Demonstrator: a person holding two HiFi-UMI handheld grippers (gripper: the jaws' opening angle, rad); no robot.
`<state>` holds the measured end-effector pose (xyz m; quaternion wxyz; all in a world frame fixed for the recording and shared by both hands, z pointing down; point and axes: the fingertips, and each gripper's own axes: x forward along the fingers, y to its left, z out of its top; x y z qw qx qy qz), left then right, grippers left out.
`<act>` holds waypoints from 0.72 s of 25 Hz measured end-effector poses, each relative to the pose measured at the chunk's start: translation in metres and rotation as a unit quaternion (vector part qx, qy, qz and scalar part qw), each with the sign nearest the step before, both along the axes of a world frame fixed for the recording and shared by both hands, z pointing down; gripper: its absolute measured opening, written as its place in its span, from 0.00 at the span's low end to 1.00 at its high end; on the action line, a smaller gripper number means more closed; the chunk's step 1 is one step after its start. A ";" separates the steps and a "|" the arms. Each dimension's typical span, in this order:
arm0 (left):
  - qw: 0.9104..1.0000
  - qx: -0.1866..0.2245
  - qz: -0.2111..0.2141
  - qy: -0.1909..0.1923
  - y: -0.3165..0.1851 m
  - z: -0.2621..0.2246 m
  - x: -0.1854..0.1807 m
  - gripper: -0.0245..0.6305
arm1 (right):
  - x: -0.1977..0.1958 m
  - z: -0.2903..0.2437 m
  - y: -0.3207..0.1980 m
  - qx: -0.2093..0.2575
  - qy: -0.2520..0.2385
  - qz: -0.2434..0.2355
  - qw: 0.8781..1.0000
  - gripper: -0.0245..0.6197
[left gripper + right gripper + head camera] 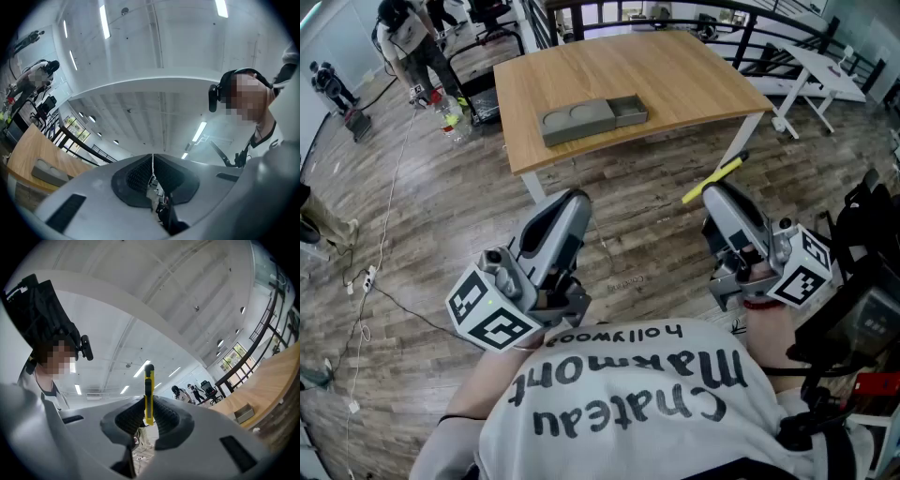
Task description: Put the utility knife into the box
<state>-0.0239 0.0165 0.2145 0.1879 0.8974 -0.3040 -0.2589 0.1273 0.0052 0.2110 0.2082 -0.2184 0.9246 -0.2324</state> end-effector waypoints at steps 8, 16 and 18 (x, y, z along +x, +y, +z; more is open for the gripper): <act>1.000 -0.001 -0.004 0.001 -0.001 0.000 -0.003 0.06 | -0.004 0.001 0.001 0.000 0.005 -0.006 1.000 0.12; 1.000 -0.004 -0.010 0.003 -0.003 0.001 -0.004 0.06 | 0.001 -0.002 -0.002 -0.005 -0.014 -0.002 1.000 0.12; 1.000 -0.002 -0.012 0.003 -0.004 0.000 -0.004 0.06 | 0.003 -0.004 -0.004 -0.002 -0.018 0.001 1.000 0.12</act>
